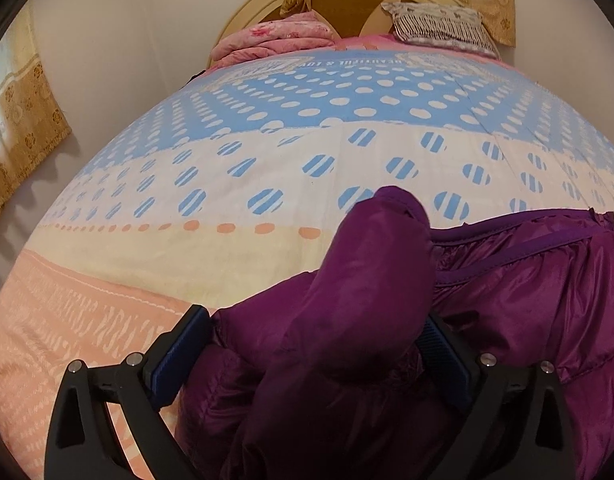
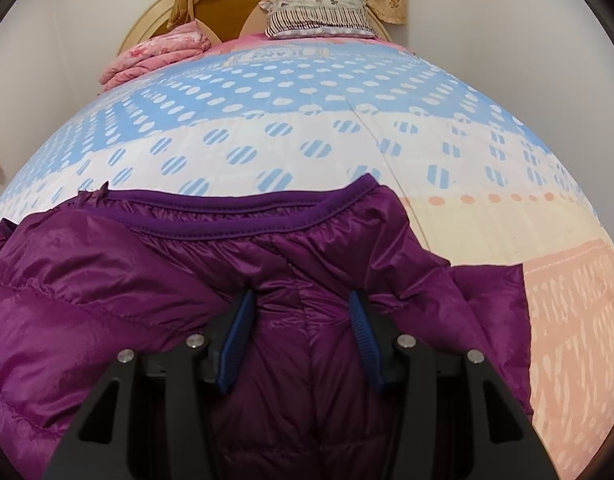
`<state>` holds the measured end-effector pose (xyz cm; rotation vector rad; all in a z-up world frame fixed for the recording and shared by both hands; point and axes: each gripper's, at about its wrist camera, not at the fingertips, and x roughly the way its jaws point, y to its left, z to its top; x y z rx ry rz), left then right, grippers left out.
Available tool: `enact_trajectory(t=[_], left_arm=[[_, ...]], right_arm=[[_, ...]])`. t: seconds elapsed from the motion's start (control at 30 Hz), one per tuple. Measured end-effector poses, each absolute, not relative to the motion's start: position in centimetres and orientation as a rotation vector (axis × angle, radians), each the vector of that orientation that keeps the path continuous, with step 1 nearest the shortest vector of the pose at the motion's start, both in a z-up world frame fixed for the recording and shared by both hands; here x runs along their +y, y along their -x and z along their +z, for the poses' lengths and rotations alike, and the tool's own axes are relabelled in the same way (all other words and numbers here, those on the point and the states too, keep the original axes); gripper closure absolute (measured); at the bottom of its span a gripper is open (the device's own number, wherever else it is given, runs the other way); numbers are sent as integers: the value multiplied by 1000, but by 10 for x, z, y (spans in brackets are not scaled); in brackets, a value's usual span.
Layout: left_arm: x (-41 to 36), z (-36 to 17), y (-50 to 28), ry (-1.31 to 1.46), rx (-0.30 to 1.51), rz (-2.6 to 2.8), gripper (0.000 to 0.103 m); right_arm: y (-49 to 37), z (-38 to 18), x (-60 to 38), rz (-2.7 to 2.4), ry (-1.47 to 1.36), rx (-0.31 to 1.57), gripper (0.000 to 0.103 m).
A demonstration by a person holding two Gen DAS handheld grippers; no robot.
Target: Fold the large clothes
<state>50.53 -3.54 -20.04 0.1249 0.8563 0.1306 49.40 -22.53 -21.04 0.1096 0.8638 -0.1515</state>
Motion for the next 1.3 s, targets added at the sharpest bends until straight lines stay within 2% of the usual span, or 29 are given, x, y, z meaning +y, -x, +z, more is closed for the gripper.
enact_trajectory(t=[0.13, 0.27, 0.37, 0.5, 0.77, 1.13, 1.3], left_arm=[[-47, -162, -487, -179, 803, 192, 2], [-61, -121, -453, -79, 683, 119, 2], [-80, -131, -459, -118, 709, 124, 2], [-90, -171, -475, -151, 809, 149, 2], [-87, -195, -476, -86, 818, 154, 1], [-90, -197, -482, -108, 843, 146, 1], [-55, -159, -432, -73, 778, 118, 1]], right_arm=[[-495, -200, -215, -195, -43, 900, 50], [-469, -153, -181, -143, -70, 777, 48], [-472, -149, -149, -60, -67, 783, 44], [-483, -183, -130, -61, -23, 843, 44], [-489, -203, -130, -73, 9, 843, 41], [-488, -205, -125, -76, 19, 845, 41], [-447, -175, -125, -16, 7, 818, 38]])
